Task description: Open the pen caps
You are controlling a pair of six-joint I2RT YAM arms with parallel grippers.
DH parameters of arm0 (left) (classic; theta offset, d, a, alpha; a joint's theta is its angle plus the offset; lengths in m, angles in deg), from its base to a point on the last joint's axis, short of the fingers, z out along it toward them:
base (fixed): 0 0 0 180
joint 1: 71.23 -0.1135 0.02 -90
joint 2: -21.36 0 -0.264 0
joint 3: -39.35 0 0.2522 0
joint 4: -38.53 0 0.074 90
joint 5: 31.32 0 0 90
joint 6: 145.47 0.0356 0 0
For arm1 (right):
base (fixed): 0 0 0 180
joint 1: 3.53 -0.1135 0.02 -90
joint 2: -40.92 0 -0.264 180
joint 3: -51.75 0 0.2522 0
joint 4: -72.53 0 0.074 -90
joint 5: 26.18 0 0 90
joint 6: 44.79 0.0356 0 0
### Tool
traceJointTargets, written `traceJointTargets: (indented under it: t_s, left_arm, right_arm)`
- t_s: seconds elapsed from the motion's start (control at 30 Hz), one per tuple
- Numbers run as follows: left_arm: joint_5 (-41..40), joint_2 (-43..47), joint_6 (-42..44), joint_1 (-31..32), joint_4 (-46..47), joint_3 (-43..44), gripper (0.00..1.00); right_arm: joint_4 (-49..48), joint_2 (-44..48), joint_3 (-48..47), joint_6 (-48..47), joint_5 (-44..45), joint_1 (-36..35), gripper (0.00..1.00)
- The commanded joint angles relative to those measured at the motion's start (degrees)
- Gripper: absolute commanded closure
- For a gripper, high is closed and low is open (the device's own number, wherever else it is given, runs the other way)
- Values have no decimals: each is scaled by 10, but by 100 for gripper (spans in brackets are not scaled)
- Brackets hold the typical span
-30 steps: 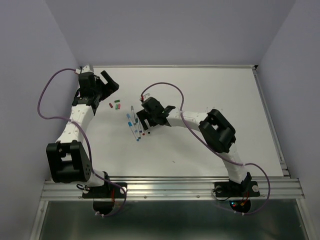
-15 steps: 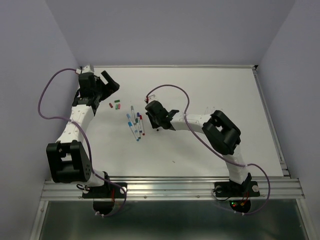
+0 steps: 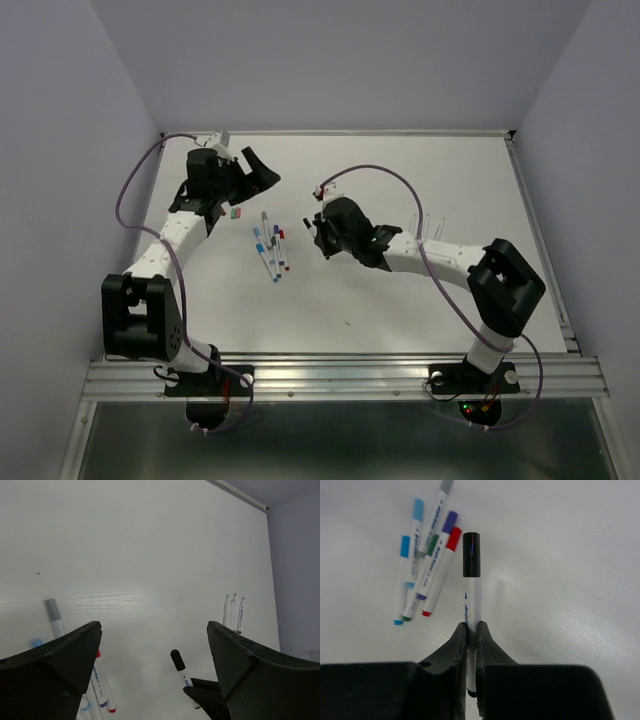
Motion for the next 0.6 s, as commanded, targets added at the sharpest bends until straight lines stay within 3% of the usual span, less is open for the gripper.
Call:
traceJointTargets:
  t_s: [0.0,0.3,0.47,0.57]
  left_arm:
    - [54,-23,-14,55,53,22,1]
    - [54,-39,-50,111,85,33,1]
    - [52,-36,-60,120,90,28,17]
    - [54,-35,-63,126,91,29,20]
  right_arm:
    - [-98,55,12,-3,-65,16,99]
    - [-120,71,4,-5,-51,21,99]
    - [-137,66,-8,-8,-41,21,99]
    - [-142,63,-17,-10,-31,21,99]
